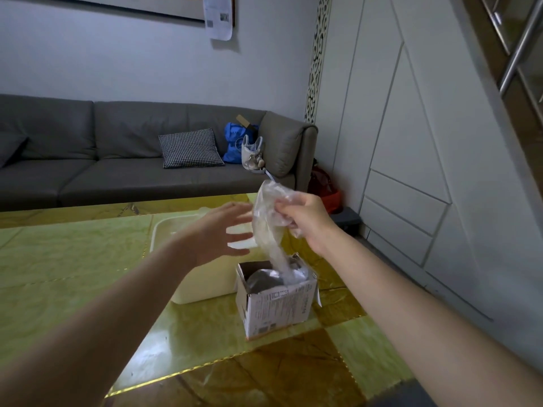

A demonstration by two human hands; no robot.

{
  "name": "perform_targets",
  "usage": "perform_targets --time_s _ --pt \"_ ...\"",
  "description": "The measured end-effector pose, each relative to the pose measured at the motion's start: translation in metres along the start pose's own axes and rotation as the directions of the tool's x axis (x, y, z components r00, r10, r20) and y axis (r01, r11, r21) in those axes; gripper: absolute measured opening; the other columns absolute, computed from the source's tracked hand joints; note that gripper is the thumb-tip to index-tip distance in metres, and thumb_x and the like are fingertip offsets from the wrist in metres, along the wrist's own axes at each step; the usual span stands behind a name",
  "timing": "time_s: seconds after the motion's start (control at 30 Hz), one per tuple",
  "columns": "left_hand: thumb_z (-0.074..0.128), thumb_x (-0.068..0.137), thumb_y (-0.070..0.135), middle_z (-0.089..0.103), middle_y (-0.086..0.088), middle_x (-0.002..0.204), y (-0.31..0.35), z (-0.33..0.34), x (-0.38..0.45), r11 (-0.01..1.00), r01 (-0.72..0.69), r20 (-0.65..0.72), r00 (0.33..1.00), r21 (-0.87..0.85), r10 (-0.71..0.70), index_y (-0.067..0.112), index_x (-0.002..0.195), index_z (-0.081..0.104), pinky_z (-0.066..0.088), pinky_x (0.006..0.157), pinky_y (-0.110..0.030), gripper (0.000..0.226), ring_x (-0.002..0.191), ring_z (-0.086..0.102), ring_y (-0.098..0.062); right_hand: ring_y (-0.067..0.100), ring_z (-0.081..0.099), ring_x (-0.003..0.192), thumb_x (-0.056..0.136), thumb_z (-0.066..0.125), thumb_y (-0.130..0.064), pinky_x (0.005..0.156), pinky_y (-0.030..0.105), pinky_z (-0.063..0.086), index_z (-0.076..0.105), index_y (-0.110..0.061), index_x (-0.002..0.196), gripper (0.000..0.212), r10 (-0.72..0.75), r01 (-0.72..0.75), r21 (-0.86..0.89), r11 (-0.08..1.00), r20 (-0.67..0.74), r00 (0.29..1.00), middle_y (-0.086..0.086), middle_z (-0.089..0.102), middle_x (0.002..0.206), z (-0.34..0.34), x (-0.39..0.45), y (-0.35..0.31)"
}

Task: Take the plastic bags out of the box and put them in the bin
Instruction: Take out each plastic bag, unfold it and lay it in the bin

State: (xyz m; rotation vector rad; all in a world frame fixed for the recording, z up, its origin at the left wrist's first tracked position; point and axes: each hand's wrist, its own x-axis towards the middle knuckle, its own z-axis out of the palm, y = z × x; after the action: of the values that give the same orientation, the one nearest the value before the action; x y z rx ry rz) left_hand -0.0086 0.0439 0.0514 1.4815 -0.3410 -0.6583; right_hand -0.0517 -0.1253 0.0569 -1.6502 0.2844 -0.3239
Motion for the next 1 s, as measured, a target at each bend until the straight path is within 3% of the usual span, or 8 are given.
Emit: perform_targets --time_s 0.17,0.3,0.4,0.53,0.63,0.8,0.9,1.0 --pt "0.052 0.083 0.051 0.065 -0.016 0.11 -0.007 -0.005 -0.003 0.959 0.202 0.127 0.976 -0.198 -0.179 0.006 0.115 0.052 0.055 0.077 -0.037 0.056 0.09 0.067 -0.026 0.016 0.058 0.075 0.089 0.058 0.003 0.06 0.021 0.043 0.061 -0.009 0.106 0.022 -0.121 0.116 0.089 0.989 0.05 0.991 0.004 0.066 0.101 0.004 -0.008 -0.016" --pt "0.059 0.087 0.02 0.063 -0.005 0.09 0.003 0.0 0.0 0.988 -0.026 -0.126 0.992 -0.151 0.007 0.011 0.096 0.06 0.051 0.065 -0.024 0.013 0.075 0.06 -0.013 0.007 0.051 0.064 0.091 0.056 0.001 0.051 0.013 0.044 0.051 -0.008 0.126 0.037 -0.14 0.156 -0.14 0.978 0.118 0.983 0.001 0.061 0.1 -0.002 -0.017 -0.014" --pt "0.063 0.086 0.019 0.063 -0.004 0.098 0.007 -0.005 0.001 0.993 -0.088 -0.319 0.946 -0.081 0.058 0.012 0.102 0.062 0.048 0.071 -0.025 0.018 0.087 0.059 -0.015 0.006 0.054 0.065 0.09 0.057 0.001 0.054 0.013 0.047 0.049 -0.009 0.131 0.044 -0.15 0.196 -0.301 0.933 0.167 0.974 0.005 0.059 0.11 -0.01 -0.017 -0.003" --pt "0.062 0.086 0.02 0.064 -0.001 0.1 0.009 -0.006 -0.002 0.986 -0.167 -0.352 0.925 -0.032 0.145 0.015 0.105 0.064 0.044 0.082 -0.029 0.02 0.093 0.059 -0.014 0.013 0.059 0.092 0.081 0.071 -0.009 0.08 0.029 0.054 0.041 -0.016 0.14 0.066 0.089 0.112 -0.552 0.826 0.324 0.942 0.001 0.054 0.124 -0.017 -0.015 0.016" --pt "0.059 0.087 0.014 0.068 0.0 0.094 0.012 -0.004 -0.007 0.955 -0.259 -0.29 0.912 0.142 0.291 0.017 0.095 0.067 0.042 0.09 -0.032 0.012 0.091 0.062 -0.012 0.01 0.056 0.095 0.075 0.079 -0.025 0.079 0.025 0.05 0.035 -0.017 0.142 0.081 0.248 0.142 -0.708 0.692 0.418 0.874 -0.002 0.056 0.117 -0.023 -0.018 0.013" --pt "0.049 0.09 -0.002 0.065 -0.006 0.084 0.023 -0.007 -0.011 0.889 -0.341 -0.209 0.887 0.307 0.413 0.007 0.098 0.066 0.049 0.085 -0.026 0.021 0.08 0.059 -0.014 0.016 0.051 0.121 0.051 0.085 -0.047 0.104 0.038 0.038 0.042 -0.021 0.138 0.1 0.17 -0.05 -0.238 0.97 0.518 0.838 0.001 0.055 0.13 -0.035 -0.011 -0.011" --pt "0.042 0.092 -0.005 0.06 -0.008 0.076 0.029 -0.007 -0.016 0.847 -0.297 -0.075 0.928 0.441 0.365 0.011 0.095 0.067 0.046 0.076 -0.022 0.03 0.072 0.053 -0.015 0.019 0.055 0.105 0.066 0.072 -0.047 0.09 0.034 0.04 0.057 -0.013 0.124 0.07 0.073 -0.03 -0.099 0.995 0.47 0.88 0.01 0.062 0.117 -0.027 -0.009 -0.021" --pt "0.041 0.094 -0.002 0.056 -0.007 0.074 0.031 -0.005 -0.016 0.827 -0.265 -0.016 0.949 0.496 0.314 0.016 0.091 0.067 0.044 0.064 -0.018 0.031 0.065 0.05 -0.012 0.018 0.061 0.081 0.083 0.068 -0.019 0.084 0.037 0.046 0.064 -0.006 0.104 0.025 0.016 0.054 -0.154 0.987 0.423 0.906 0.007 0.068 0.088 -0.01 -0.008 -0.027"
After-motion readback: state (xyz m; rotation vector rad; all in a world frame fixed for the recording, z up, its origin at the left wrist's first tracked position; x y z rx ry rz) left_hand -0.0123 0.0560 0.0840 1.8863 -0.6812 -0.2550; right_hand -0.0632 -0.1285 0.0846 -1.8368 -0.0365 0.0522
